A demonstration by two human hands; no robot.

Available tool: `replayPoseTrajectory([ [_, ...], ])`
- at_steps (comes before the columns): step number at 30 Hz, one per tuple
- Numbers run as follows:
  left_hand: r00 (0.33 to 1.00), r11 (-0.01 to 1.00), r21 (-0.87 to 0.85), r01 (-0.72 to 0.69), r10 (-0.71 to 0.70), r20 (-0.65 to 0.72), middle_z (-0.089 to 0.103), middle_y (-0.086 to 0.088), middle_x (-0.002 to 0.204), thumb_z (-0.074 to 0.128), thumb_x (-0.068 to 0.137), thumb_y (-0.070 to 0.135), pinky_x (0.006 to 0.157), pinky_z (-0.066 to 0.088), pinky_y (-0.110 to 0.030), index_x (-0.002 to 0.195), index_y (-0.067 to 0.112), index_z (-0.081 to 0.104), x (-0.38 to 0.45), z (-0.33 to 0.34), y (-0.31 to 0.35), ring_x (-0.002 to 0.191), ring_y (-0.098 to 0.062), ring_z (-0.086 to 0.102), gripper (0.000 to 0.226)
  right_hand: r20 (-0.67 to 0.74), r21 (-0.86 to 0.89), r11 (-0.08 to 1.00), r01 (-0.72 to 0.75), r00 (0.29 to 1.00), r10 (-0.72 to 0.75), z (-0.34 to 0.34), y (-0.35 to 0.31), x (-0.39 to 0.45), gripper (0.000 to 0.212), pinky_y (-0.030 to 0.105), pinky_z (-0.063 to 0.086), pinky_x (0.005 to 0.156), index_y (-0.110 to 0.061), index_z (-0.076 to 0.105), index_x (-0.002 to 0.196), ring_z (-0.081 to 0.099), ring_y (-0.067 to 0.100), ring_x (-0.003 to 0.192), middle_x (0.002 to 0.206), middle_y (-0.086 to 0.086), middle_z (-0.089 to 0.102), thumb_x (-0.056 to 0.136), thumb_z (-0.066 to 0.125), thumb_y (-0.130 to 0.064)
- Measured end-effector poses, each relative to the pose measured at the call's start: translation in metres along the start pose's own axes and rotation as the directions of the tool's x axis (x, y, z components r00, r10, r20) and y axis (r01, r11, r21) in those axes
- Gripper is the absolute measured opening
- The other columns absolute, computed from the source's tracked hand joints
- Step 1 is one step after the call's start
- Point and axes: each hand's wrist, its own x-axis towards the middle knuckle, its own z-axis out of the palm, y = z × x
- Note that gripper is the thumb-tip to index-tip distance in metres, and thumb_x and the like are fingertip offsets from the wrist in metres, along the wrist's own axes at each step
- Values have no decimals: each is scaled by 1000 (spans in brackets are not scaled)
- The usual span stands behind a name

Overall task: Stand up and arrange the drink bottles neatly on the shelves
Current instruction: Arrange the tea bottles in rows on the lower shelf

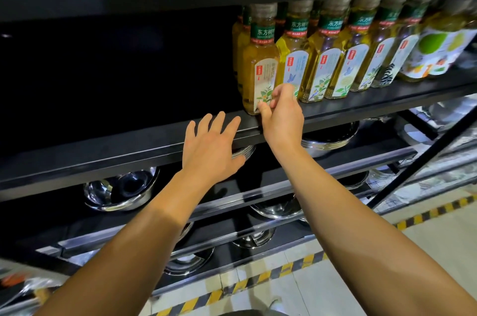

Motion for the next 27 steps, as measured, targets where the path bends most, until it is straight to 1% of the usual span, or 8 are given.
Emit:
replayPoseTrajectory([
  [2,1000,1000,-1,-4,4,4,5,-3,165,49,86,67,120,9,-52,156,36,3,-1,0,-1,151,-27,3,89,4,-35,999,2,1000,-2,2,-1,3,22,38,47,72,-16,44,98,56,22,84,85,-2,59,93,63,-24],
  [6,1000,1000,1,-9,9,-1,5,-3,165,49,86,67,120,10,-51,156,36,2,-1,0,-2,151,-27,3,89,-24,-88,996,9,1000,-11,5,-3,5,20,35,44,70,-18,44,93,54,23,86,91,-1,60,94,61,-26],
  [9,1000,1000,-1,-11,11,3,5,-3,165,50,86,66,121,9,-52,155,36,2,-1,1,-2,151,-27,3,90,-27,-116,993,10,1000,-13,7,-3,7,18,33,41,68,-17,45,95,55,22,85,92,0,61,94,61,-27],
  [13,1000,1000,4,-11,11,1,5,-3,165,51,86,65,121,8,-51,155,36,2,-1,1,-2,151,-27,3,90,-38,-133,991,8,999,-14,9,-3,8,15,34,43,65,-14,50,100,57,24,85,94,3,65,96,57,-27],
  [18,999,1000,-15,-24,24,22,6,-3,165,51,86,64,121,8,-52,156,35,3,-1,0,-3,151,-28,3,90,-38,-149,989,-18,999,13,10,-4,10,15,32,39,63,-16,52,100,56,22,82,92,1,65,96,57,-30],
  [21,1000,1000,-9,-16,17,21,5,-3,165,52,86,64,121,8,-52,156,35,3,0,-1,-2,151,-27,3,90,-37,-159,987,-25,999,19,11,-4,11,16,33,41,63,-17,52,101,58,23,82,93,1,65,97,56,-31],
  [24,999,1000,-18,-16,17,34,4,-3,165,52,85,64,121,8,-52,156,35,3,-1,-2,-3,151,-27,2,91,-30,-184,983,-22,999,17,10,-5,11,17,36,47,65,-17,51,102,59,24,84,93,2,66,97,55,-33],
  [27,999,999,-22,-22,23,42,6,-3,165,51,86,64,121,7,-51,156,34,5,-3,-6,-2,151,-27,3,89,-20,-159,987,-37,999,34,8,-5,11,17,33,44,63,-18,52,99,58,23,82,90,1,65,97,56,-34],
])
